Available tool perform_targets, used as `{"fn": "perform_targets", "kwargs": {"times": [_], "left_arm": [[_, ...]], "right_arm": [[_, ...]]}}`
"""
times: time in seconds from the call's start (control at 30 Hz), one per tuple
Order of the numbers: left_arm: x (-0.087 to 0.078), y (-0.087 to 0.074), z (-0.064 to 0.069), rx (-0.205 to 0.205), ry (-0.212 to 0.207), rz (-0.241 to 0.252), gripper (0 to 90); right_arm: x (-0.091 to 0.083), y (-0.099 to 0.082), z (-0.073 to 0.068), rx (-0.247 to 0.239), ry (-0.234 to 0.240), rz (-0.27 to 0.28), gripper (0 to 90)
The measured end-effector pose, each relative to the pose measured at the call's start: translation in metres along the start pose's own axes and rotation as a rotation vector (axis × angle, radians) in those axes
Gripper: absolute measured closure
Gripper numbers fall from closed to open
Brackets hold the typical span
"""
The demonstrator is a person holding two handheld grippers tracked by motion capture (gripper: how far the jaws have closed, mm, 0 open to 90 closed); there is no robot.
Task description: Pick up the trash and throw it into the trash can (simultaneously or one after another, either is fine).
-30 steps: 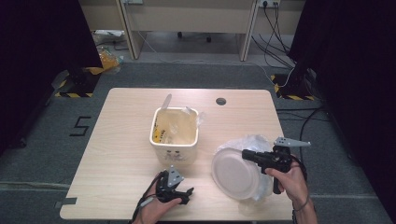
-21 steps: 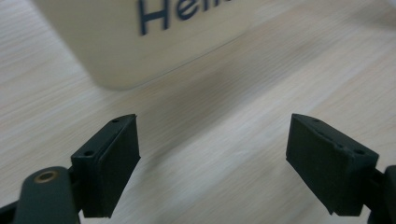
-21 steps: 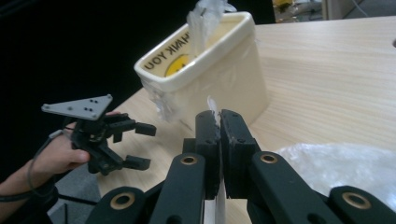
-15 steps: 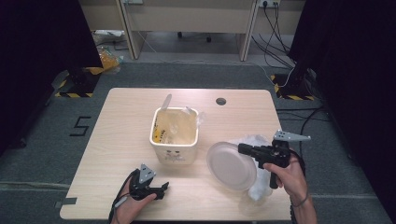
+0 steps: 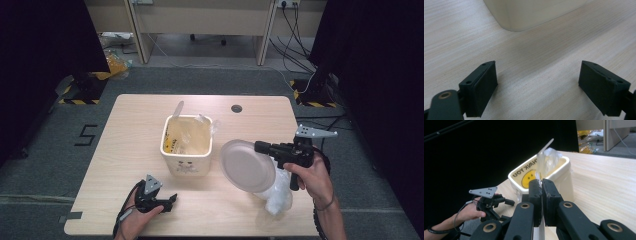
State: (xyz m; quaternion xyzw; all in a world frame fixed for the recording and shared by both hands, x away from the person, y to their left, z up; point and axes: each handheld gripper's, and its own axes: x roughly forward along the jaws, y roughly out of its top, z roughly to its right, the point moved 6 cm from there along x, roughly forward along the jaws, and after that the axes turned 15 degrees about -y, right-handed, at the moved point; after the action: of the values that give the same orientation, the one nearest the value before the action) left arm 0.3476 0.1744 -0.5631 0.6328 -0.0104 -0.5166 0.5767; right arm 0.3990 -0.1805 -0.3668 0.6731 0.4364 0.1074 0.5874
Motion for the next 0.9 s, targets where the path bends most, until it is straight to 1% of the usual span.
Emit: {"fn": "perform_targets", "kwargs": {"times": [0.1,0.17,0.3,0.43,0.67,0.9], "left_arm": [[0.0,0.0,0.0,0.0,0.0,0.0,14.2],[0.0,0.0,0.0,0.0,0.0,0.0,14.2],[0.0,0.0,0.0,0.001,0.0,0.0,14.2],[0.0,0.0,-0.001,0.004,-0.005,0.0,14.1],[0.0,0.0,-0.001,0.004,-0.006,-0.002,14.1],[0.0,0.0,-0.001,0.004,-0.005,-0.001,14.1]], "right_arm": [[0.0,0.01,-0.002,-0.008,0.007,0.01,86.7],[0.0,0.019,-0.005,-0.012,0.02,0.022,86.7],[-0.001,0.039,-0.013,-0.027,0.042,0.047,86.7],[0.002,0.053,-0.02,-0.041,0.054,0.053,86.7],[0.015,0.07,-0.028,-0.032,0.096,0.056,86.8],[0.031,0.086,-0.03,-0.018,0.123,0.063,86.8]]}}
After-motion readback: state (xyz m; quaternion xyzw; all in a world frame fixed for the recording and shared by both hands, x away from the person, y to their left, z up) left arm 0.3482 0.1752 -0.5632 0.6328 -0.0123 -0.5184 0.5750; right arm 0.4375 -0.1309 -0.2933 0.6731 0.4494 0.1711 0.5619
